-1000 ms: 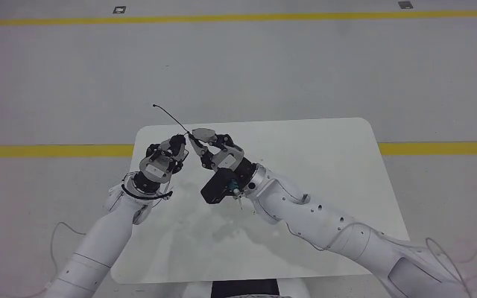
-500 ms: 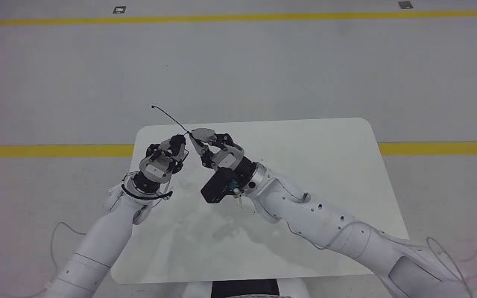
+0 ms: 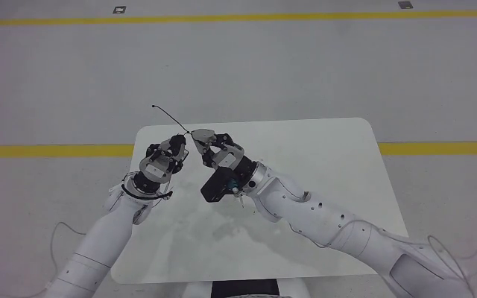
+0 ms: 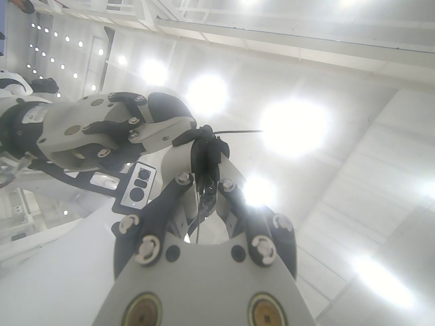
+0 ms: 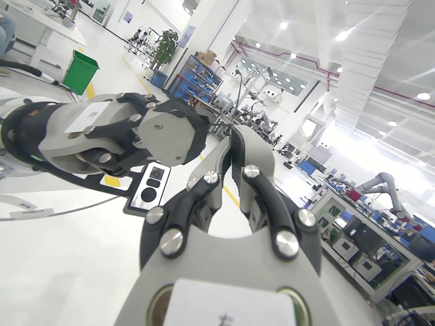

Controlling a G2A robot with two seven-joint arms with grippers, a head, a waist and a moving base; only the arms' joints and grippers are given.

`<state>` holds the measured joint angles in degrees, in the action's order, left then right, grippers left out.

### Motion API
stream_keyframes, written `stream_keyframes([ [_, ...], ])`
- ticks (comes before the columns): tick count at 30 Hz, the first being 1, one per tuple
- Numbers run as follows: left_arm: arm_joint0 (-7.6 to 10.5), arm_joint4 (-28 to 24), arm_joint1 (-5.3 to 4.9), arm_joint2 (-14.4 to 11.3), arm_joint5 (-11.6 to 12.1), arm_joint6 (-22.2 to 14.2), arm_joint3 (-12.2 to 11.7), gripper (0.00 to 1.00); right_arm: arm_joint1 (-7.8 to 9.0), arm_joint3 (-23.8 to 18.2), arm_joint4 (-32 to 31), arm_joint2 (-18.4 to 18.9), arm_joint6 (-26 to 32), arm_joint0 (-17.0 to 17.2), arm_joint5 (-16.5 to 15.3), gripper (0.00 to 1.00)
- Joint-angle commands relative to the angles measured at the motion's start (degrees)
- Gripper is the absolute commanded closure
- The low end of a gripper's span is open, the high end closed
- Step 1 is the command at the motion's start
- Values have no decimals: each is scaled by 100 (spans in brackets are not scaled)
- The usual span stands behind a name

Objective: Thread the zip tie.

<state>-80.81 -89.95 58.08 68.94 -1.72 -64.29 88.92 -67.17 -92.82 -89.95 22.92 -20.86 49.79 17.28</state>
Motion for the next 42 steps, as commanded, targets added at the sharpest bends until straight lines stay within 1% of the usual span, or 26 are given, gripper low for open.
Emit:
stream_keyframes([
  [1,0,0,0,0,0,0,0,100,7,0,0,-13,6,-8,14,100],
  [11,0,0,0,0,0,0,0,100,40,-10,0,-36,28,-8,70,100],
  [12,0,0,0,0,0,0,0,100,44,-17,0,-34,25,-8,74,87],
  [13,0,0,0,0,0,0,0,100,49,-26,0,-33,23,-9,74,85],
  [22,0,0,0,0,0,0,0,100,86,-90,0,-38,9,-35,54,87],
  [24,0,0,0,0,0,0,0,100,90,-100,0,-38,12,-40,55,89],
  [26,0,0,0,0,0,0,0,100,93,-104,0,-37,13,-47,57,93],
  [32,0,0,0,0,0,0,0,100,106,-132,0,-50,21,-70,46,92],
  [35,0,0,0,0,0,0,0,100,114,-140,0,-62,28,-86,34,87],
  [37,0,0,0,0,0,0,0,100,118,-143,0,-69,33,-93,28,87],
  [42,0,0,0,0,0,0,0,100,127,-143,0,-80,42,-117,26,91],
])
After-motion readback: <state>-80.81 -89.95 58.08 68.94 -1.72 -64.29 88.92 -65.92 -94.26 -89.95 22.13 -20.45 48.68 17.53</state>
